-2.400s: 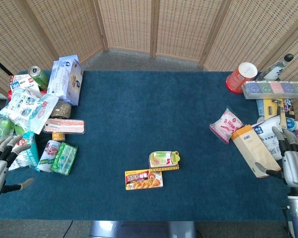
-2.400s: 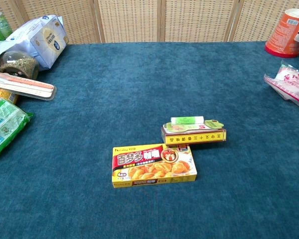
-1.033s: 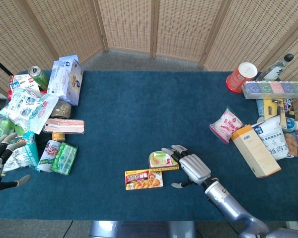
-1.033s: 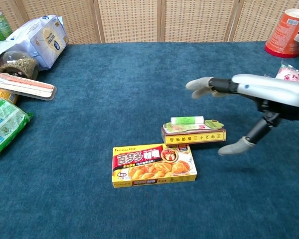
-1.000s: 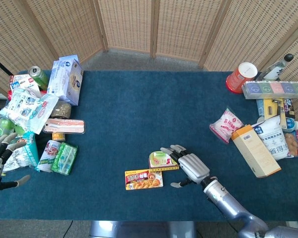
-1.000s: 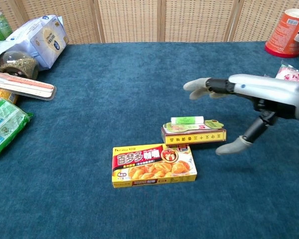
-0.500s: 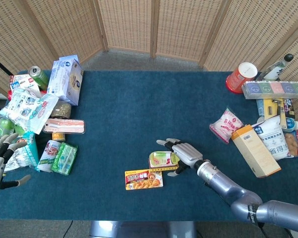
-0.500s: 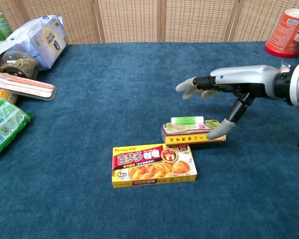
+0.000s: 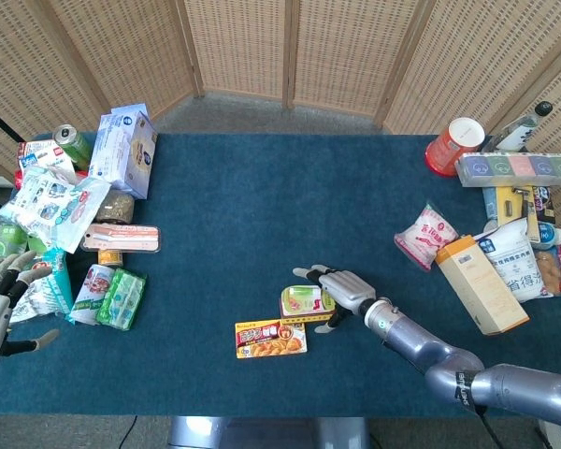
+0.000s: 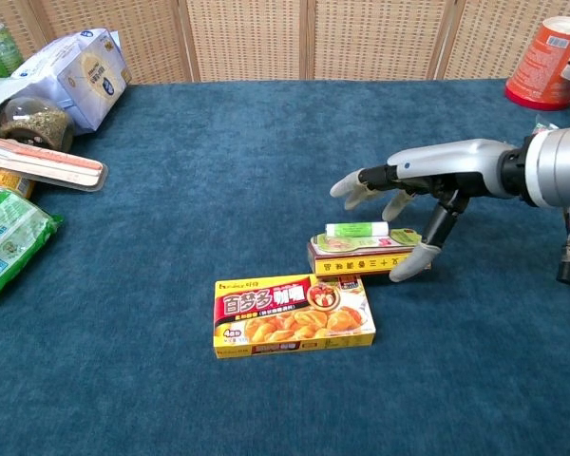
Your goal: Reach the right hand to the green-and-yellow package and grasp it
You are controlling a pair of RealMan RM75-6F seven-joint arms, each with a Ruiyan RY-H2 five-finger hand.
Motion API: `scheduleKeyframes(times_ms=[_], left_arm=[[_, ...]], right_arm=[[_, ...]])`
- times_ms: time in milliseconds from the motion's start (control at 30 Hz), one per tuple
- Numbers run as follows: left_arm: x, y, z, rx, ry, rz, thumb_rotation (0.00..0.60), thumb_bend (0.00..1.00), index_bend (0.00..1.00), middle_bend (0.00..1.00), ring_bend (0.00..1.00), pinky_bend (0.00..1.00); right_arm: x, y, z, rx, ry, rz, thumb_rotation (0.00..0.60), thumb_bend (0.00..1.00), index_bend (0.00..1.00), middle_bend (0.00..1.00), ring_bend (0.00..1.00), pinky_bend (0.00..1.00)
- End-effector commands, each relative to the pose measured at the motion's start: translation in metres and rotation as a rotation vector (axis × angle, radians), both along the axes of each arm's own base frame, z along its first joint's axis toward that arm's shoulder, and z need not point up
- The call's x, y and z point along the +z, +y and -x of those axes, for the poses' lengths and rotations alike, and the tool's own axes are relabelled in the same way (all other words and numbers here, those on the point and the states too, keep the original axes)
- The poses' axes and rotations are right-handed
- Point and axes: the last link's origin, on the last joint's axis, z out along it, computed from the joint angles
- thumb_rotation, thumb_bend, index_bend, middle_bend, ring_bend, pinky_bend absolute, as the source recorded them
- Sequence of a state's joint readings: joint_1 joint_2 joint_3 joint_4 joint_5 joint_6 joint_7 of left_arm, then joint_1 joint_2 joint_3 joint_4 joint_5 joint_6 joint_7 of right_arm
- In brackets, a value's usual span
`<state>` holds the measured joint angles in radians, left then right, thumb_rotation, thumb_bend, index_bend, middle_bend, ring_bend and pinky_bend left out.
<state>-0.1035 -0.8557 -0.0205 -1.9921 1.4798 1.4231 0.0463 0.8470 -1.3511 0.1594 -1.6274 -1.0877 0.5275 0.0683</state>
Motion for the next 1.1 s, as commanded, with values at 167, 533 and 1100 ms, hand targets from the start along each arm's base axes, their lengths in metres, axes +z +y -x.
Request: scheduleKeyframes(times_ms=[167,533,1100], left_arm=[[0.001,0.0,0.0,0.0,-0.001,-0.002,0.6,0.0,0.22,0.0,0.0,0.0],[0.002,0.0,0.001,0.0,-0.004,-0.007,0.6,0.0,0.22,0.0,0.0,0.0],[0.002,-0.001,-0.001,-0.009,-0.006,-0.006,0.6,0.0,0.22,0.0,0.0,0.0]], right_arm=[[-0.006,-0.002,-0.002,0.004,0.031,-0.017,0.6,0.0,0.11,0.27,0.24,0.37],[-0.002,0.0,-0.001,-0.003,0.031,0.012,0.6,0.0,0.35,0.54,0.51,0.59],[0.031,-0.009,-0.003,0.017,0.033,0.1,0.6,0.04,0.55,0.75,0.69,0.78]])
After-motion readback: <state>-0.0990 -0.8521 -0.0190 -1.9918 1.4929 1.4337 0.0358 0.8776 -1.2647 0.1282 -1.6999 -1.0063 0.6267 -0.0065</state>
